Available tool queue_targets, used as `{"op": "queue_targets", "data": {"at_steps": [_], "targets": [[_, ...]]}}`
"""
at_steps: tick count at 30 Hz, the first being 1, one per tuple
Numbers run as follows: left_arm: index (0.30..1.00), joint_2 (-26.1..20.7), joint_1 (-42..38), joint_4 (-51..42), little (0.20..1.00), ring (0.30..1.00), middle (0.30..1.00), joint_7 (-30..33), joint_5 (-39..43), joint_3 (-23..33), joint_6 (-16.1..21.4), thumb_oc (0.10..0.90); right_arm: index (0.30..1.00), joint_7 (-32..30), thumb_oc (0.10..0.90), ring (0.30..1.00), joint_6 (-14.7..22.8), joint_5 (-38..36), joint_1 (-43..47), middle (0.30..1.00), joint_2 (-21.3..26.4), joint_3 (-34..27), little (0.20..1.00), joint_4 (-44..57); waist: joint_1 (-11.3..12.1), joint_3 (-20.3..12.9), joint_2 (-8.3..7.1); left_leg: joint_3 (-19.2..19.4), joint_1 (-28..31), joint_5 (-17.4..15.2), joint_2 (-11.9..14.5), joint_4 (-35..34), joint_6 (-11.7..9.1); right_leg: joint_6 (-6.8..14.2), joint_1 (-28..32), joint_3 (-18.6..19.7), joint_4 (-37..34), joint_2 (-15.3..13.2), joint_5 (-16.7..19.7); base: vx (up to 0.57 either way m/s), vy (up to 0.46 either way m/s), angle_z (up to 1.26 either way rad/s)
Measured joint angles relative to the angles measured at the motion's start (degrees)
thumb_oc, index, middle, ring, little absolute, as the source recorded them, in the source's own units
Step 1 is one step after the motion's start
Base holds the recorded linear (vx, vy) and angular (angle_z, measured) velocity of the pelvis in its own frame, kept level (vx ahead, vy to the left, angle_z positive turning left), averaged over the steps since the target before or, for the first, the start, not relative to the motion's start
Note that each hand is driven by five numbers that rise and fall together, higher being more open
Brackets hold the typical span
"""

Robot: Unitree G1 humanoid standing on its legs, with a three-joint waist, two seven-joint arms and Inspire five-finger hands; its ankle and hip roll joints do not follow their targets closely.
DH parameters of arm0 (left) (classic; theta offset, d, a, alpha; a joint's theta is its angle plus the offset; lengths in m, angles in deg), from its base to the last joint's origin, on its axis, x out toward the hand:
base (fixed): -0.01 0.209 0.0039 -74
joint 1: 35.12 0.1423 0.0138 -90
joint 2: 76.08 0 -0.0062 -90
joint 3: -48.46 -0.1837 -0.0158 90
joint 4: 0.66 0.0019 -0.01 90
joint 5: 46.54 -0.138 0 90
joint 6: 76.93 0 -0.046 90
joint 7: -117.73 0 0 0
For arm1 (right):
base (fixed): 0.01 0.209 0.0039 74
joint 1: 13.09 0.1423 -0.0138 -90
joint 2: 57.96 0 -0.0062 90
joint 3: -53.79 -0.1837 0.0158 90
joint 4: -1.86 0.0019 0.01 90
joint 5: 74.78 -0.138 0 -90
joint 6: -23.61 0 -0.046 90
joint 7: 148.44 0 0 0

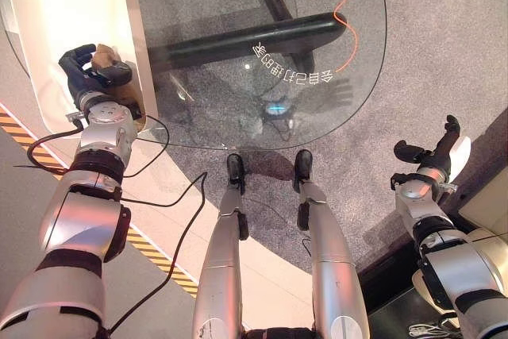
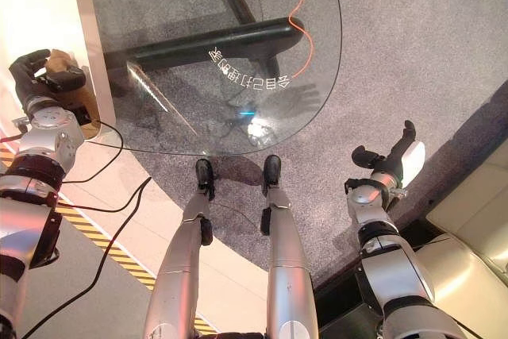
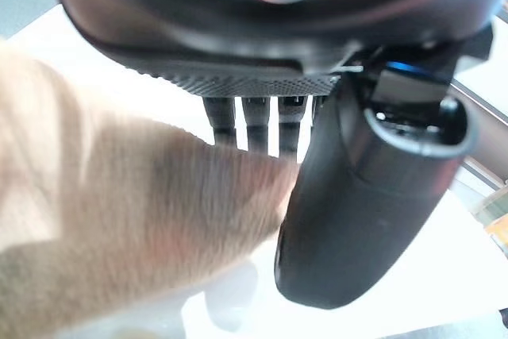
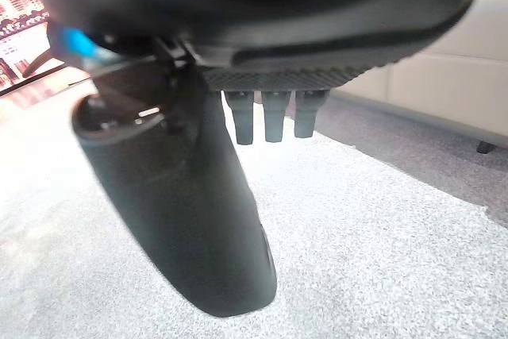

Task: Wipe the table with a cloth and put it in the basket.

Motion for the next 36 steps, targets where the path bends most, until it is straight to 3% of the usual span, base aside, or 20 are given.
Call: {"op": "queue_targets", "data": {"at_steps": [10,19,22,26,29,35,36], "targets": [[0.900,-1.3,0.0,0.0,0.900,0.900,0.900,0.6,0.0,0.0,0.6,0.800,0.900,0.0,0.800,0.900,0.0,-0.1,0.0,0.900,0.0,0.6,0.900,0.1,-0.3,0.0,-0.08,-0.1,0.0,0.0,0.0,0.2,0.0,0.0,0.0,0.0,0.5,-0.1,0.0,0.00,0.000,0.00],[0.900,-1.4,0.6,-2.5,0.900,0.900,0.900,5.3,0.4,0.8,8.1,0.800,0.900,0.5,0.800,0.900,0.0,-1.2,-1.2,0.900,-0.2,0.8,0.900,0.0,-1.2,0.1,-0.39,-0.5,1.9,0.0,-0.1,0.9,0.0,0.0,2.4,0.0,0.7,-0.1,0.0,-0.02,-0.028,0.02],[0.900,-1.4,2.9,-6.4,0.900,0.900,0.900,5.3,0.7,2.4,11.7,0.800,0.900,3.0,0.800,0.900,-0.1,-1.8,-4.0,0.900,-0.4,0.8,0.900,-0.1,-1.2,0.0,-0.62,-0.5,7.3,0.0,-0.1,-0.6,0.0,0.1,7.7,0.0,-0.6,0.0,0.0,-0.04,-0.047,0.00],[0.900,-2.4,3.4,-7.1,0.900,0.900,0.900,5.5,2.8,3.6,13.2,0.800,0.900,6.1,0.800,0.900,-0.9,-2.5,-7.1,0.900,-0.5,0.7,0.900,-0.4,-1.0,-0.1,-0.81,-0.5,13.8,0.3,0.2,-2.9,-0.2,0.6,14.3,-0.1,-3.3,0.4,0.2,-0.01,-0.036,-0.03],[0.900,-4.3,7.5,-8.8,0.900,0.900,0.900,5.3,5.1,8.9,14.0,0.800,0.900,9.7,0.800,0.900,-2.0,-2.8,-10.9,0.900,-0.6,0.3,0.900,-0.5,-1.0,-0.5,-1.17,-0.1,21.9,0.6,0.8,-6.8,-0.5,1.0,22.5,-0.1,-8.1,0.9,1.1,0.03,-0.014,-0.09],[0.900,-9.3,13.3,-9.4,0.900,0.900,0.900,4.2,6.9,17.4,15.1,0.800,0.900,13.5,0.800,0.900,-3.5,-2.7,-16.9,0.900,-0.6,-5.4,0.900,-0.9,0.5,-1.8,-1.36,0.2,31.1,1.7,1.0,-12.7,-0.1,1.0,32.0,-0.3,-15.0,1.3,3.1,0.02,0.013,-0.02],[0.900,-9.3,16.4,-9.5,0.900,0.900,0.900,3.9,6.9,18.1,15.9,0.800,0.900,14.0,0.800,0.900,-3.5,-2.6,-19.1,0.900,-0.6,-5.4,0.900,-0.7,0.5,-4.8,-1.09,0.2,31.9,1.7,0.9,-14.0,-0.2,1.2,33.0,-0.4,-16.4,1.3,3.1,0.03,0.034,0.03]]}}
